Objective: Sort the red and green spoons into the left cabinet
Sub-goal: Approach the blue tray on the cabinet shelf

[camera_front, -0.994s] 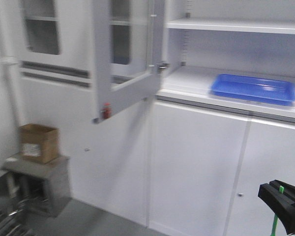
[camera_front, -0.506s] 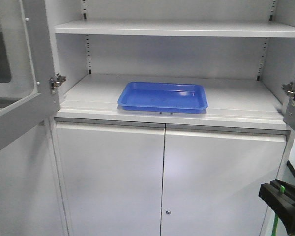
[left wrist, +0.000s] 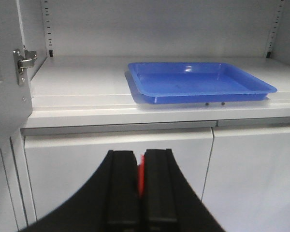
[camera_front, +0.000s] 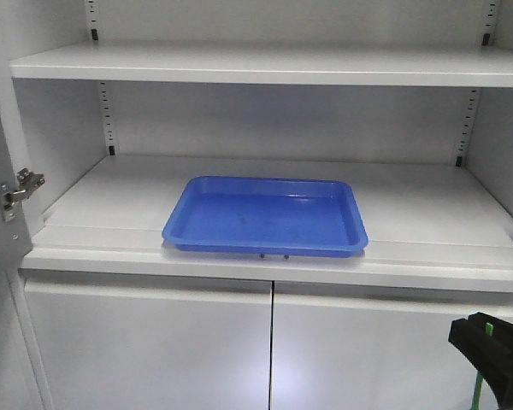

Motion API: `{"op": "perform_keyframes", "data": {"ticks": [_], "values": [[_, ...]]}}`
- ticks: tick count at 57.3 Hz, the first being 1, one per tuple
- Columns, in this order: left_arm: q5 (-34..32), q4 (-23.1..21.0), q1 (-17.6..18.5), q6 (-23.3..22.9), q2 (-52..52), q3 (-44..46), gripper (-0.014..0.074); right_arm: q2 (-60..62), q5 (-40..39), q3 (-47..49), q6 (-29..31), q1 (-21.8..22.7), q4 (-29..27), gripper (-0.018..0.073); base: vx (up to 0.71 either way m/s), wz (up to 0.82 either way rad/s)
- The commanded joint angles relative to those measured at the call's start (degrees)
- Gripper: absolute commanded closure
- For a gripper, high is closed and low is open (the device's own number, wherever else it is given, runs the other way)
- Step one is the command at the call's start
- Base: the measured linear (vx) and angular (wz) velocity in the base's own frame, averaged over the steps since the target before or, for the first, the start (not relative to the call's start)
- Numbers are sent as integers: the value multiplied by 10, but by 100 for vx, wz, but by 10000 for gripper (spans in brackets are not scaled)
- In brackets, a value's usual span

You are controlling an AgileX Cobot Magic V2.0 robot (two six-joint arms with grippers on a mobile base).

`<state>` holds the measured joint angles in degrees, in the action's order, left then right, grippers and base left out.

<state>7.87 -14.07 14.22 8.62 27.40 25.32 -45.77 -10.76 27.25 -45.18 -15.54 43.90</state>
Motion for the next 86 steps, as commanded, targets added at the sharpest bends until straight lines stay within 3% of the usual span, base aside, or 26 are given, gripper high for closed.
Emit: {"op": "perform_keyframes", "data": {"ticks": [1, 44, 81, 86], "values": [[-44, -6, 1, 0, 1, 16, 603, 3, -34, 17, 0, 0, -3, 565, 44, -8], [-44, -6, 1, 0, 1, 16, 603, 3, -34, 17, 0, 0, -3, 565, 33, -10], [-43, -6, 1, 1, 1, 16, 603, 3, -34, 17, 22, 0, -3, 565, 11, -2], [-68, -1, 1, 8, 1, 16, 603, 3, -34, 17, 21, 0, -3, 565, 4, -1]]}}
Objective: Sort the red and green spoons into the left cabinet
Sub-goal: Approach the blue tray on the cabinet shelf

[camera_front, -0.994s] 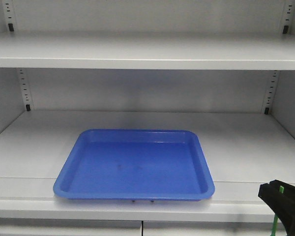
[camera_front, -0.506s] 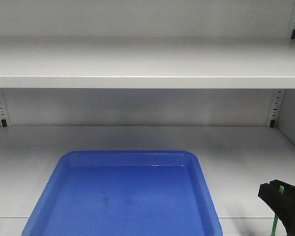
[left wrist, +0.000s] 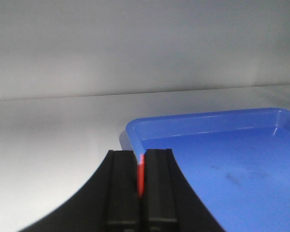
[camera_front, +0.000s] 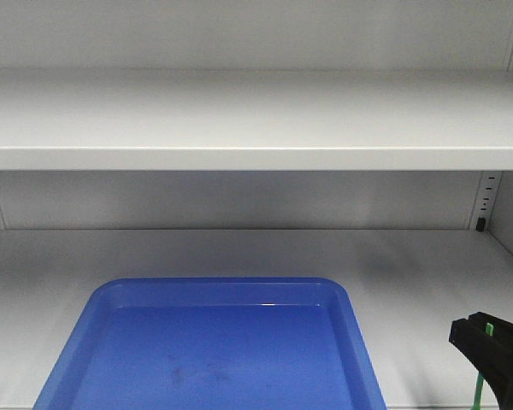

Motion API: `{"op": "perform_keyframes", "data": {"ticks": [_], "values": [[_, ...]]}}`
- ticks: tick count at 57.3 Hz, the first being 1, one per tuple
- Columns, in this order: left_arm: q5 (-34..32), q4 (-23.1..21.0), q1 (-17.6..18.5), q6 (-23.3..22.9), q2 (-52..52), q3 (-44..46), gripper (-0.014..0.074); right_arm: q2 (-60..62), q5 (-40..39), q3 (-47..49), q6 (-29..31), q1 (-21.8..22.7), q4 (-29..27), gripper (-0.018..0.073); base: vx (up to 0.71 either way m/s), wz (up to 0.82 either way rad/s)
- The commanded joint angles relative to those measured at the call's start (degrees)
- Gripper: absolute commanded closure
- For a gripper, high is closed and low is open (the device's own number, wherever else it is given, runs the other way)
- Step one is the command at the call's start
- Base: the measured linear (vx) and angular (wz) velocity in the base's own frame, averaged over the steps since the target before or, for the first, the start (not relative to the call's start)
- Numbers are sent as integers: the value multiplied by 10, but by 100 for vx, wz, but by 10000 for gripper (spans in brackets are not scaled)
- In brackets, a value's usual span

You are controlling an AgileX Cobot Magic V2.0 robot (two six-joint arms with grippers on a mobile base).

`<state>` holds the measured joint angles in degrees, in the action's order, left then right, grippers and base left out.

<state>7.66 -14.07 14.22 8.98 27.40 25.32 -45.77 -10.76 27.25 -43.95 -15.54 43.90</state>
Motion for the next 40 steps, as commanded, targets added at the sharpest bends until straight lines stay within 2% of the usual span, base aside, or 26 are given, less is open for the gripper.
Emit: {"op": "perform_keyframes", "data": {"ticks": [1, 40], "values": [[-70, -1, 1, 4, 1, 16, 603, 3, -34, 17, 9, 0, -3, 565, 2, -1], [-80, -2, 1, 0, 1, 16, 603, 3, -37, 17, 9, 0, -3, 565, 0, 0]]}}
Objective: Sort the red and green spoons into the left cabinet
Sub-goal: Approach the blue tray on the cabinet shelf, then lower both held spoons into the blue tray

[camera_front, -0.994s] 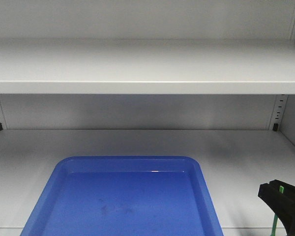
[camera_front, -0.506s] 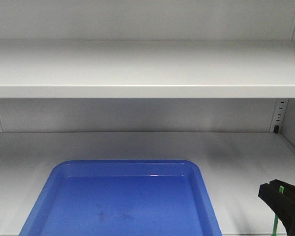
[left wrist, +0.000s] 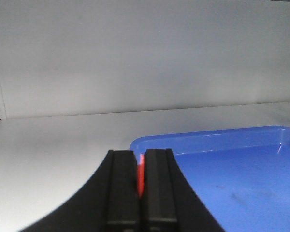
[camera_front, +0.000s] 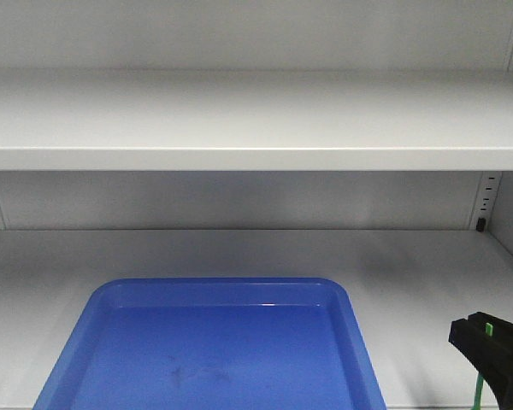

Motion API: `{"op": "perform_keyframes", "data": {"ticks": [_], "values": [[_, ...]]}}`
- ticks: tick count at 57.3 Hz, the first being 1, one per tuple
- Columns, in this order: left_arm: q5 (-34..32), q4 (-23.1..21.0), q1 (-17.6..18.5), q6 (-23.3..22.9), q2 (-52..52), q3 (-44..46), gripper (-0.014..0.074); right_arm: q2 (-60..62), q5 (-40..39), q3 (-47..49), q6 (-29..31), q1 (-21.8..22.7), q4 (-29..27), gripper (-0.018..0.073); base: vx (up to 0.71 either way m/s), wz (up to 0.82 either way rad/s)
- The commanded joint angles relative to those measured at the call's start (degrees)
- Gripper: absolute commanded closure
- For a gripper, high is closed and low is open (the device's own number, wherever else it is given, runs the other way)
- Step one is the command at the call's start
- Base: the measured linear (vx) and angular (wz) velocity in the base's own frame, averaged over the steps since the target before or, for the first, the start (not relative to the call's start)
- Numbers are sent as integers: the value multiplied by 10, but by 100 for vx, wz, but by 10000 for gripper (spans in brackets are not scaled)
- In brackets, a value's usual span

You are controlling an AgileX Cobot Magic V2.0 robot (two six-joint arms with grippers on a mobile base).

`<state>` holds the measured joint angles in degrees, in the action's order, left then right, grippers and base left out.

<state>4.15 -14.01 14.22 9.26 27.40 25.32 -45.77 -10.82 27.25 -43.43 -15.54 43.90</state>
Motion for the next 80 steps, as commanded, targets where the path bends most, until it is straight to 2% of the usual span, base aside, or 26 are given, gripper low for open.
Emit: {"op": "perform_keyframes", "data": {"ticks": [1, 13, 23, 29, 35, 39, 44, 51, 57, 64, 71, 76, 80], "values": [[-41, -4, 1, -4, 1, 16, 603, 3, -36, 17, 4, 0, -3, 565, 0, 0], [-48, -53, 2, -7, 26, 39, 601, -11, -74, 24, 6, 0, -3, 564, 0, 0], [-47, -52, 14, -7, 106, 97, 599, -83, -109, 78, -1, 0, -3, 557, 0, 0], [-50, -56, 39, -7, 158, 135, 596, -134, -128, 124, -21, 0, 2, 542, 0, 0], [-68, -84, 72, -7, 208, 166, 594, -173, -128, 158, -52, -1, 36, 515, 0, 0], [-86, -104, 96, -7, 241, 180, 594, -192, -128, 168, -72, -19, 59, 490, 0, 0], [-109, -112, 120, -7, 279, 190, 593, -214, -126, 175, -69, -53, 85, 455, 0, 0], [-140, -112, 151, -7, 331, 193, 584, -255, -102, 185, -60, -95, 93, 395, 0, 0], [-161, -112, 168, -7, 361, 193, 554, -279, -79, 194, -61, -105, 91, 325, 0, 0], [-189, -110, 176, -6, 381, 193, 462, -292, -81, 207, -61, -105, 88, 211, 0, 0], [-205, -105, 178, 0, 396, 193, 275, -294, -80, 212, -60, -105, 87, 90, 0, 0], [-214, -105, 178, 5, 406, 193, 146, -294, -77, 212, -60, -105, 87, 43, 0, 0], [-218, -96, 178, 34, 413, 193, 47, -294, -76, 212, -60, -105, 87, 23, 0, 0]]}}
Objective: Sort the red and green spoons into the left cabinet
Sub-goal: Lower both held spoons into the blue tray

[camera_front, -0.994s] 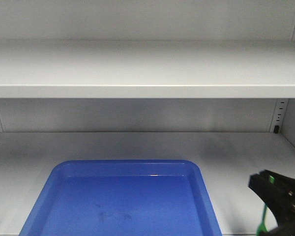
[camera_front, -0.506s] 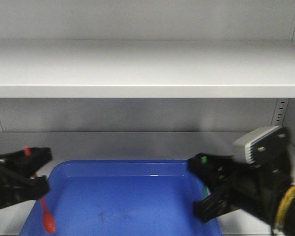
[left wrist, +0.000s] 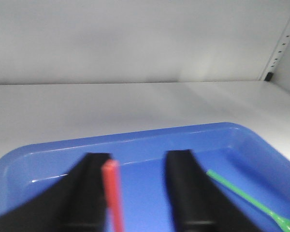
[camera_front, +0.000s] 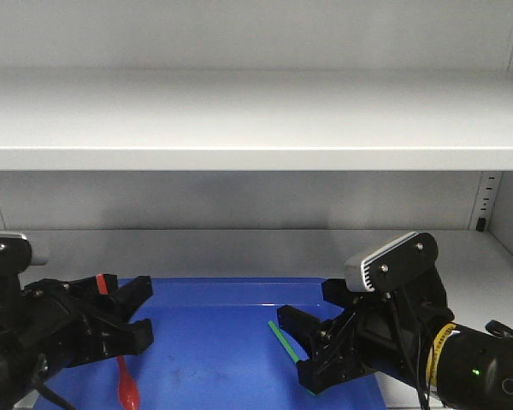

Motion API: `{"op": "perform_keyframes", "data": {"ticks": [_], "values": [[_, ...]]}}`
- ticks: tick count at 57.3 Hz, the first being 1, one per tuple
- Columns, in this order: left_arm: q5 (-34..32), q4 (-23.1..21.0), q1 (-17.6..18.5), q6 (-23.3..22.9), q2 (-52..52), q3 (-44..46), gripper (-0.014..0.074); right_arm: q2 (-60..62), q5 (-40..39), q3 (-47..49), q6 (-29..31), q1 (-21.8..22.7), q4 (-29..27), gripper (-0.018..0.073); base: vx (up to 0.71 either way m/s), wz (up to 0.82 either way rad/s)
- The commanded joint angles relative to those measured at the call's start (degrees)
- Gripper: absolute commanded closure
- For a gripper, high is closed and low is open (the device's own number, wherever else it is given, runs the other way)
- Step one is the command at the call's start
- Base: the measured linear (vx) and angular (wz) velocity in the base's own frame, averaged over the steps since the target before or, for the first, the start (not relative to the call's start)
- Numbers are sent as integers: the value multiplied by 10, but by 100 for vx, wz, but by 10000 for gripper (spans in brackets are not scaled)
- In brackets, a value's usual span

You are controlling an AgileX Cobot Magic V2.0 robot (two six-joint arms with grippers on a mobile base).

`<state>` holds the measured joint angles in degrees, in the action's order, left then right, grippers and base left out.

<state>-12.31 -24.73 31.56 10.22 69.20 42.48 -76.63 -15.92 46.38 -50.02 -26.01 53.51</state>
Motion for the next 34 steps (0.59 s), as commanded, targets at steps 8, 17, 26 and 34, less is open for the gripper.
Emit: {"op": "perform_keyframes", "data": {"ticks": [8, 17, 26, 34], "values": [[-52, 72, 4, 82, -2, 21, -78, 15, -25, 21, 6, 0, -9, 22, 0, 0], [-70, 113, 4, 94, -2, 21, -76, 15, -26, 21, 6, 0, -9, 22, 0, 0], [-79, 196, 4, 132, -2, 21, -24, 15, -26, 21, 6, 0, -9, 22, 0, 0], [-110, 127, 4, 44, -2, 21, 31, 15, -26, 21, 6, 0, -9, 22, 0, 0]]}}
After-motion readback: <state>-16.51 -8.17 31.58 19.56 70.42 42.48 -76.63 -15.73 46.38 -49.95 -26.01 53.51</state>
